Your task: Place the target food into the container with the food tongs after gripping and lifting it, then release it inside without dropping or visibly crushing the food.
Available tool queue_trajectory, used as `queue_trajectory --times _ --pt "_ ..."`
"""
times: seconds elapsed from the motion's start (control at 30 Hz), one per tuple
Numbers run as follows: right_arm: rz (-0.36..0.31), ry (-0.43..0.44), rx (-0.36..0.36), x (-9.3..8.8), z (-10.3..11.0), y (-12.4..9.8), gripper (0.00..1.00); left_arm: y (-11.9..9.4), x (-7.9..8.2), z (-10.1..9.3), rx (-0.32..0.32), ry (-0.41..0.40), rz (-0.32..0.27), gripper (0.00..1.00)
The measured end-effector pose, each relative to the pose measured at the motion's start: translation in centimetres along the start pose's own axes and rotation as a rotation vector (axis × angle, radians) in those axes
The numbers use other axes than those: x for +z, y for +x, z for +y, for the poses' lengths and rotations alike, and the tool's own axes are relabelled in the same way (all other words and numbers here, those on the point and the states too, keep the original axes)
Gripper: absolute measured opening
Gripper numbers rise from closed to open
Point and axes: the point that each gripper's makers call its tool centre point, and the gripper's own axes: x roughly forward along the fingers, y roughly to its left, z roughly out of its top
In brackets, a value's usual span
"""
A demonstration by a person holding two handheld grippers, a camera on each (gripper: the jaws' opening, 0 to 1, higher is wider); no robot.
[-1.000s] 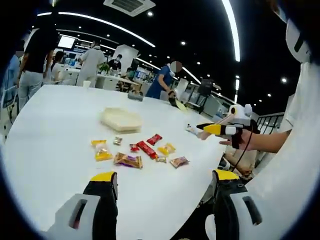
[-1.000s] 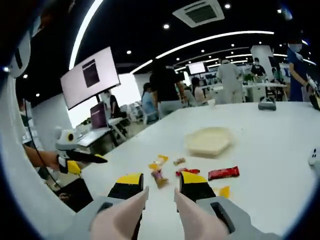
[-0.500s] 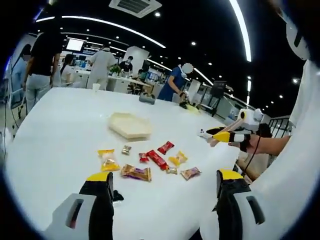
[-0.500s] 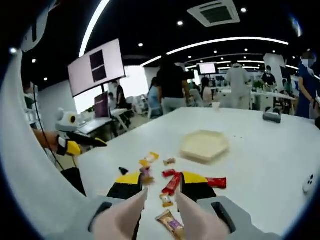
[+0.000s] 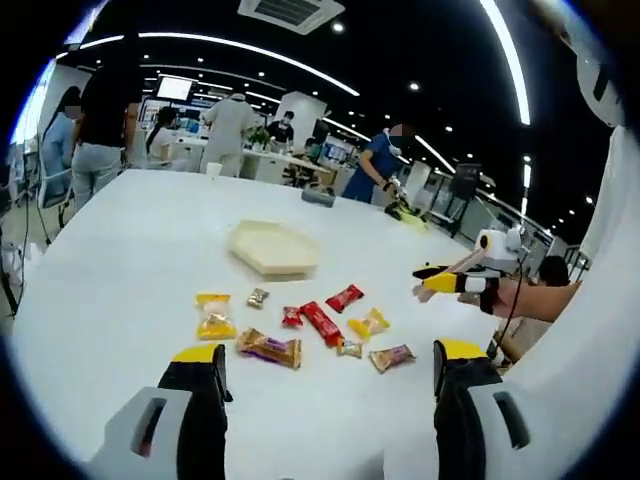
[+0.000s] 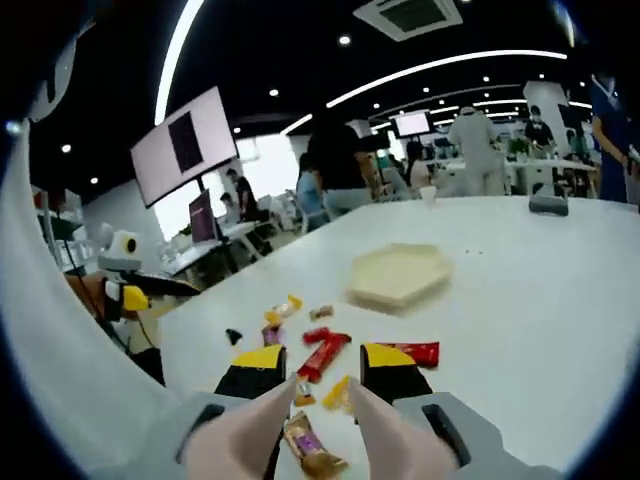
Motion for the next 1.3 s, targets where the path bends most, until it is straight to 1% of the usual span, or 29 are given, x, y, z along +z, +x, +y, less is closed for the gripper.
queue_trajectory --times 0.1,0.23,0.27,0.33,0.4,0.43,0.47,0.57,0.63,0.73,0.83,0.9,0.97,1.03,1.1,1.2,1.3 --pt "-0.006 -0.004 0.022 0.3 -0.1 0.4 0.28 0.2 -0.1 -0.3 0.001 0.005 0.004 0.86" --pt "-0.007 0.015 0.017 0.4 -0.3 1.3 0.28 0.4 0.2 0.3 0.0 -0.004 0.015 0.85" --pt "-0.016 0.02 0.015 0.9 0.1 1.5 0.28 0.2 0.5 0.3 -0.003 -0.005 0.018 0.85" --pt "-0.032 0.024 0.036 1.3 0.9 2.0 0.28 0.4 0.8 0.5 -0.007 0.01 0.002 0.85" --pt "-0.013 -0.004 0.046 1.2 1.6 2.6 0.28 0.6 0.3 0.9 0.003 -0.007 0.024 0.85" --pt "-0.013 -0.004 0.047 1.2 1.7 2.7 0.28 0.7 0.3 0.9 0.001 -0.009 0.021 0.85" --pt "-0.02 -0.001 0.059 1.3 1.8 2.9 0.29 1.0 0.5 0.6 -0.017 -0.007 0.01 0.85" --pt "-0.021 -0.007 0.061 1.3 1.9 3.3 0.28 1.5 0.3 0.7 -0.023 0.015 0.017 0.85" --pt "-0.021 -0.006 0.052 1.4 1.8 3.3 0.28 1.8 0.3 0.8 -0.032 0.001 0.022 0.85" --pt "-0.026 -0.005 0.055 1.6 1.8 3.3 0.28 1.9 0.7 0.8 -0.035 0.012 0.019 0.85" --pt "-0.01 -0.007 0.063 1.3 1.9 3.6 0.28 1.7 1.0 0.8 -0.025 -0.001 0.008 0.85" --pt "-0.008 -0.005 0.073 1.1 2.0 3.8 0.28 1.6 1.0 0.7 -0.024 -0.001 0.004 0.85" --pt "-0.003 -0.006 0.08 0.8 2.0 4.0 0.28 1.5 0.4 0.8 -0.011 0.003 0.013 0.85" --pt "0.008 0.001 0.086 0.6 2.0 4.1 0.28 1.4 -0.2 0.8 0.003 -0.019 0.022 0.84" --pt "0.01 -0.003 0.102 0.5 2.3 4.1 0.28 1.0 -0.4 0.4 0.009 -0.019 0.015 0.84" --pt "0.046 -0.036 0.122 -0.5 2.3 4.5 0.28 0.7 -0.9 0.3 0.027 -0.032 0.01 0.85" --pt "0.059 -0.044 0.139 -0.8 2.8 4.7 0.28 0.5 -1.1 0.1 0.034 -0.037 0.012 0.84"
